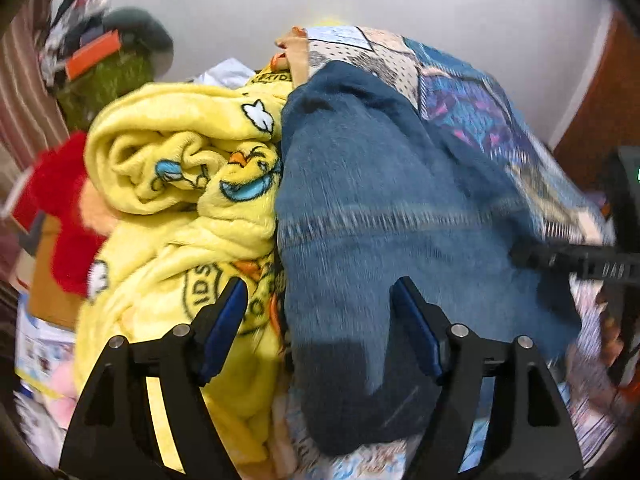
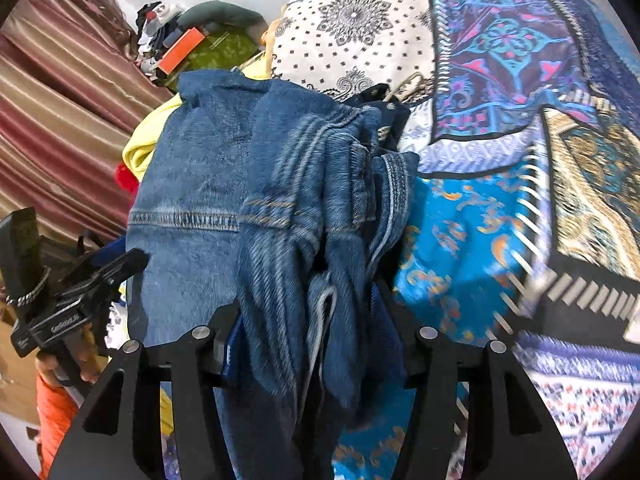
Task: Fold large clothes
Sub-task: 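Release the folded jacket with both tools and lift them away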
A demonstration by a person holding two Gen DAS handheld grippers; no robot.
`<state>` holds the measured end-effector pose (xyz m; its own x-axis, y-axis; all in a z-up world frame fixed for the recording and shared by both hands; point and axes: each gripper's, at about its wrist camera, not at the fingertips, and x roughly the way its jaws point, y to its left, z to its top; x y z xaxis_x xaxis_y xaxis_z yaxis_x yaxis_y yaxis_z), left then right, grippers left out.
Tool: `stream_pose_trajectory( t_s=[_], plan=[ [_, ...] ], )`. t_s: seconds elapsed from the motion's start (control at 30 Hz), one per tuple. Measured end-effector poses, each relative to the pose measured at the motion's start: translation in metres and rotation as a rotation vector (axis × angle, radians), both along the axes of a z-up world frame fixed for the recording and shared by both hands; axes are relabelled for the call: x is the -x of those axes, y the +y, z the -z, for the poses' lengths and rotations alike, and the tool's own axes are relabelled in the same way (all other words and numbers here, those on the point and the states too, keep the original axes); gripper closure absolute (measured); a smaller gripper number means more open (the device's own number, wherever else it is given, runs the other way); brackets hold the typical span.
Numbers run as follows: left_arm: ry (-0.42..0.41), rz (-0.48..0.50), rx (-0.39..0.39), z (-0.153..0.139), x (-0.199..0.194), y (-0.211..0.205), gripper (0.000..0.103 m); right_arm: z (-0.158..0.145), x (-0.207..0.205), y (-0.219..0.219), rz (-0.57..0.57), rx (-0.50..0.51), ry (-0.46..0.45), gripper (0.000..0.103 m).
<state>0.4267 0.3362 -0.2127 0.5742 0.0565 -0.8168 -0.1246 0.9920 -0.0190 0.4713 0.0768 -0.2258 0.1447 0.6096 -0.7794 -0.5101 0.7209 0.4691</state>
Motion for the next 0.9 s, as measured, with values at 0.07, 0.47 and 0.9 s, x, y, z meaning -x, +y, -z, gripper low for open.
stream_pose_trajectory(
  t_s=[0.07,0.47,0.9],
  plan=[
    [0.027,0.021,-0.077,0.005,0.005,-0.01,0.025,-0.005,0.005,-0.001,-0.004,0.033,-0.045,0.051],
    [0.076,-0.024,-0.121,0.013,0.044,-0.03,0.013,-0.023,0.046,-0.026,-0.029,0.191,-0.171,0.042],
    [-0.288,-0.036,-0.099,-0.14,0.131,-0.089,0.013,-0.159,0.143,-0.053,-0.035,0.024,-0.496,0.042]
  ],
)
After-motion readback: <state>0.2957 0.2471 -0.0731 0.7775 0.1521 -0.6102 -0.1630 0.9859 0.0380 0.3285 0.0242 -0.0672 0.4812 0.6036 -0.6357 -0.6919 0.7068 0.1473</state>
